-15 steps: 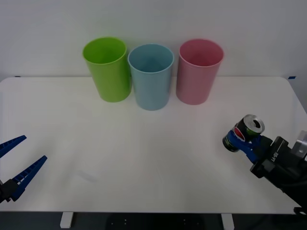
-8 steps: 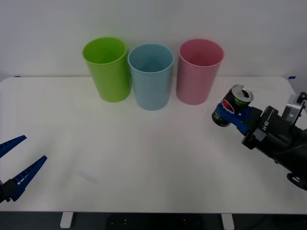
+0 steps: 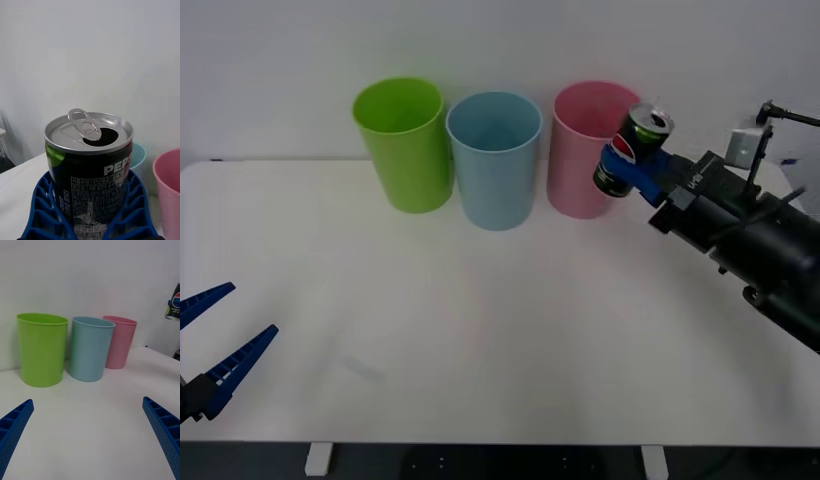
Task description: Grasp the object on the table and drop it into the matching bin: aluminum can to the light blue bin, PET bottle to the pink bin.
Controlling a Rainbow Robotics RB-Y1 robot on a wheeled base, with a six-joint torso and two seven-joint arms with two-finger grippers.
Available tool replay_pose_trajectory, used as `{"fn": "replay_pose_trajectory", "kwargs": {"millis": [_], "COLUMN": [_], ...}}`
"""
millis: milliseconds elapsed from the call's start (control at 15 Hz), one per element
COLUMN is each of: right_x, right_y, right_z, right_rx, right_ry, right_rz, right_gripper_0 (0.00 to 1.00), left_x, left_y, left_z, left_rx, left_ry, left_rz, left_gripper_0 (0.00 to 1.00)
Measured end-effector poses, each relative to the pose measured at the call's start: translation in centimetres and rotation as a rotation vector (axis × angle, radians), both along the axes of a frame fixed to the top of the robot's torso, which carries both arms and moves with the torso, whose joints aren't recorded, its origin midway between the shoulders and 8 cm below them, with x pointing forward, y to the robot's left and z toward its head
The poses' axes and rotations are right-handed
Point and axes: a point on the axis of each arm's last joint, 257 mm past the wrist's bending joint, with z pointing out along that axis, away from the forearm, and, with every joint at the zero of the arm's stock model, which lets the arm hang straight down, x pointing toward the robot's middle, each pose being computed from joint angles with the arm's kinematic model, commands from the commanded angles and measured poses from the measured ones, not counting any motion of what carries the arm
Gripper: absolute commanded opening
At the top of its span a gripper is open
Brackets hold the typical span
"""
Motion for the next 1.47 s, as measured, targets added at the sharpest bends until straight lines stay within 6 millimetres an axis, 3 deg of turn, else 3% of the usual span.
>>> {"fn": "replay_pose_trajectory", "kwargs": {"millis": [1000, 1467], "right_x": [10.8, 15.9], "right_y": [7.4, 11.2], "right_z": [4.0, 3.6], "right_rx": [-0.082, -0.098], "right_ry": [0.002, 0.058], "right_rz": [0.029, -0.012], "right_gripper_0": [0.0, 0.0], "left_x": [0.0, 0.0], "left_y": [0.0, 0.0], "left_z": [0.0, 0.0], "left_rx": [0.0, 0.0], "left_ry": [0.0, 0.0], "left_rz": [0.0, 0.0], "left_gripper_0": [1.0, 1.0]}}
